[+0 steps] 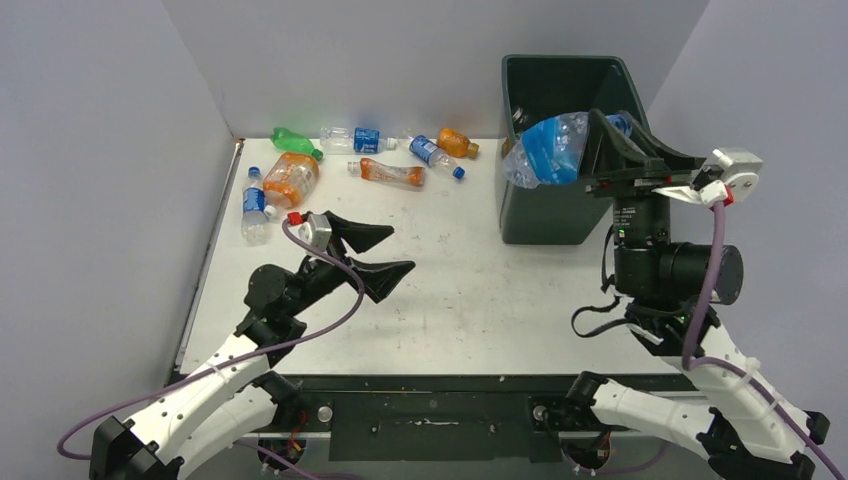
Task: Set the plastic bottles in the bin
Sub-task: Place the plastic bottle in the trash bin.
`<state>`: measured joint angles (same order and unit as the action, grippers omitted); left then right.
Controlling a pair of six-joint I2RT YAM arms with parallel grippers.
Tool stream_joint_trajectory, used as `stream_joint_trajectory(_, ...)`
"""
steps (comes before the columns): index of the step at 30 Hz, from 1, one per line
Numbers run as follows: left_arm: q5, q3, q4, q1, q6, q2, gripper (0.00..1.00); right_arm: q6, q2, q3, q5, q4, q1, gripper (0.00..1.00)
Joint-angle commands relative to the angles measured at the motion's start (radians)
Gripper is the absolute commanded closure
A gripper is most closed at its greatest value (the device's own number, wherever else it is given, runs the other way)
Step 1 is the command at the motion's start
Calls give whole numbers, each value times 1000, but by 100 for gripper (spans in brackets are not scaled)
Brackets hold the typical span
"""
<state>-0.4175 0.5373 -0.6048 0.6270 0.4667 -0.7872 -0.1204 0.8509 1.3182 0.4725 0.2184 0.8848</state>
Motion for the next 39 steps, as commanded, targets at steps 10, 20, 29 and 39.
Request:
stream_joint_trajectory(10,108,-21,-21,6,-28,40,4,-298,460,201,205,603,-284,95)
stream_joint_trajectory(20,122,-19,-2,10,-60,76,4,100,670,295,125,443,-619,95)
stream_joint_trajectory(29,114,-13,5,13,-58,70,4,174,841,399,128,400,-666,95)
stream_joint_trajectory(39,127,-11,16,12,-62,78,4,275,939,464,126,322,-728,95)
